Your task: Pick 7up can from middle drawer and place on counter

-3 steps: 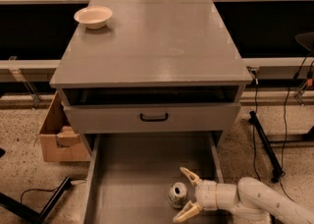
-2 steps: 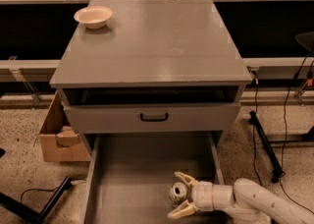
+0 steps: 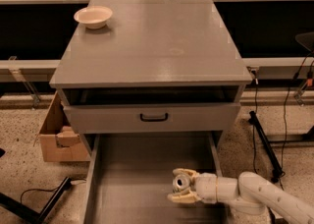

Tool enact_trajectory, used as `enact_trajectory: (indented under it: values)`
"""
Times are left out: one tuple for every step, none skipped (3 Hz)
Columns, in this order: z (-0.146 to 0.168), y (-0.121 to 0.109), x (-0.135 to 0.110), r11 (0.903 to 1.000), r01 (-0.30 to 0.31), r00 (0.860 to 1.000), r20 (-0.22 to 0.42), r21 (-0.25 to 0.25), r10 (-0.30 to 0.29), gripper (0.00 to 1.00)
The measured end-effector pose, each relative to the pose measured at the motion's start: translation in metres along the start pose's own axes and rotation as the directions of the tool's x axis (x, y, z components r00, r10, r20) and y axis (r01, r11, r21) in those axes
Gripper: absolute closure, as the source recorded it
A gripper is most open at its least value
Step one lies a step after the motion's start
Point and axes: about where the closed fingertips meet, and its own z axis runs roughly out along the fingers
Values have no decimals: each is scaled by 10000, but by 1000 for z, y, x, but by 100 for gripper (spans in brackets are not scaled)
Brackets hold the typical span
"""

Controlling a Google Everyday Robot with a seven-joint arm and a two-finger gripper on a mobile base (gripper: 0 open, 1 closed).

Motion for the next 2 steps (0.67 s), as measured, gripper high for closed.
enact_trajectory:
  values:
    - [-37,-16,-58,9988,-443,9986,315,215,436,85]
    - [-99,-42,-145,9953,-907,9936,713,343,881,100]
